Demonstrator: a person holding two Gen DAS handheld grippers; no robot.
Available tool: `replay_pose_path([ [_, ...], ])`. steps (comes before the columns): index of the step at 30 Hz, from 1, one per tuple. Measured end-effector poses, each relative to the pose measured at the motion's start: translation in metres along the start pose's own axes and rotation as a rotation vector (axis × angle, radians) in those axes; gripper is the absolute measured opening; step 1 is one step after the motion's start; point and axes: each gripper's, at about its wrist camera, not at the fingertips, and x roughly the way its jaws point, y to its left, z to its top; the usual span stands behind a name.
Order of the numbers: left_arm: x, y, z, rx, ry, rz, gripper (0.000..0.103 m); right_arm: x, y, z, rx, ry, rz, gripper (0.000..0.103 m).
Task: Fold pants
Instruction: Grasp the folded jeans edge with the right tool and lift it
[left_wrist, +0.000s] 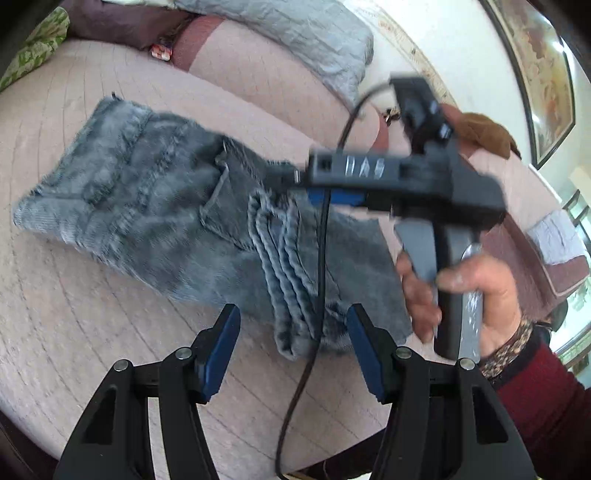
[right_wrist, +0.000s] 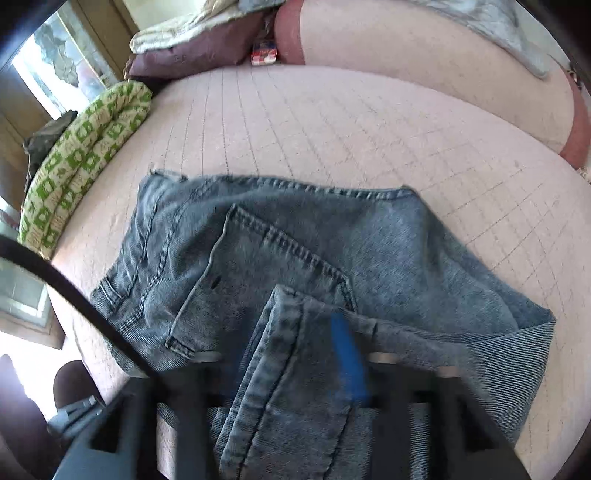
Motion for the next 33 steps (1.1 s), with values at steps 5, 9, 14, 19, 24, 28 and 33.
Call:
replay_pose_path([
  [5, 0.030, -0.011, -0.009, -0.030, 0.079, 0.018, 0.059, 0.022, 0.019, 0.008, -0.104, 0.061, -0.041, 0.073],
  [9, 0.044, -0.017, -0.017, -0.028, 0.123, 0.055, 0.029, 0.045, 0.019, 0.005, -0.122, 0.131, -0.085, 0.028],
  [14, 0.028, -0.025, -0.005, -0.035, 0.093, 0.008, 0.020, -0.006, 0.006, 0.005, -0.027, -0.006, -0.047, 0.018],
  [19, 0.026, -0.028, 0.023, -0.048, 0.052, -0.011, 0.019, -0.040, -0.012, 0.025, 0.026, -0.097, -0.072, 0.017],
  [24, 0.026, -0.006, 0.025, -0.097, 0.054, 0.033, 0.019, -0.019, -0.019, 0.051, 0.062, -0.062, -0.075, 0.017],
  [28, 0.023, 0.012, 0.002, -0.151, 0.079, 0.003, 0.019, 0.022, -0.018, 0.042, 0.079, 0.078, -0.008, 0.025],
  [33, 0.012, 0.000, -0.013, -0.117, 0.075, 0.001, 0.019, 0.037, -0.001, 0.031, -0.020, 0.080, -0.070, 0.059],
])
